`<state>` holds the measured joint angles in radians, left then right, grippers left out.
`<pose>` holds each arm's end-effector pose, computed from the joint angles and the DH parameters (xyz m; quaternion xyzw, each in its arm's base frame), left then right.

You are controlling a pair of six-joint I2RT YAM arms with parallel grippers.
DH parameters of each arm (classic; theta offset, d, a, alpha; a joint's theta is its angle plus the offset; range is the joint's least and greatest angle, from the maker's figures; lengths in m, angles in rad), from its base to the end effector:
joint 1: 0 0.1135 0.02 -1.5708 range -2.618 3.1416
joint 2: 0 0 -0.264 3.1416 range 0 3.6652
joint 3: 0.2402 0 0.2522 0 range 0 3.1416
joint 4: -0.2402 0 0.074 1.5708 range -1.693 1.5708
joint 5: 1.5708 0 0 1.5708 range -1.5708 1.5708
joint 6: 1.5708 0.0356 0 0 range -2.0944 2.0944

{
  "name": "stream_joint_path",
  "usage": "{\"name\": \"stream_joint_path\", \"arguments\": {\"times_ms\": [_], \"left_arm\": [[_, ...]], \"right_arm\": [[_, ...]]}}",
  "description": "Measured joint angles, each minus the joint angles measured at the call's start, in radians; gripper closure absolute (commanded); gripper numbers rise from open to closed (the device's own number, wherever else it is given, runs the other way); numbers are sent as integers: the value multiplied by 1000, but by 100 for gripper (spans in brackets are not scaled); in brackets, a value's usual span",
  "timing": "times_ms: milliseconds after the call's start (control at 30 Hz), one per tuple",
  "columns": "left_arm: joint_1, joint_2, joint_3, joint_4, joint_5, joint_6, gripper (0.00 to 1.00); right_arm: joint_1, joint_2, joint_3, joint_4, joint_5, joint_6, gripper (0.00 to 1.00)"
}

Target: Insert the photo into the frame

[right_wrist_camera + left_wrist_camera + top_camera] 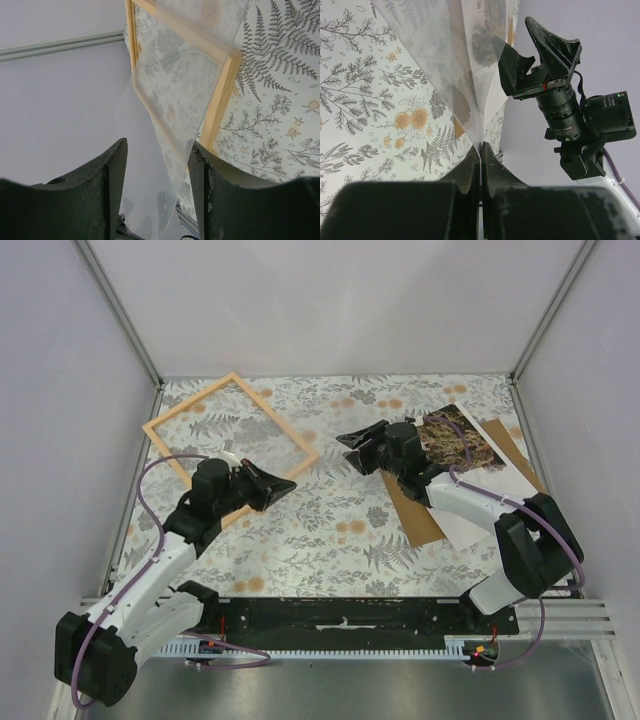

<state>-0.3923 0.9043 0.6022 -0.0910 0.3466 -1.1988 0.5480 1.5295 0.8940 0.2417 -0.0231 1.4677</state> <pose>0.1874 -0.0906 0.2642 -0.2333 0.7910 -0.4911 0.2805 0.2924 0.1794 0.2381 0.3634 0.7482 0.4745 0.2881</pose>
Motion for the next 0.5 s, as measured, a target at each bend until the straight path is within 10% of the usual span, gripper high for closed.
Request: {"name": "stream_joint_path", "arguments": {"times_ms": [500], "left_arm": [[-58, -65, -63, -10, -7, -8, 98]], "right_arm": [[0, 28, 21, -49, -21, -32, 65]]}}
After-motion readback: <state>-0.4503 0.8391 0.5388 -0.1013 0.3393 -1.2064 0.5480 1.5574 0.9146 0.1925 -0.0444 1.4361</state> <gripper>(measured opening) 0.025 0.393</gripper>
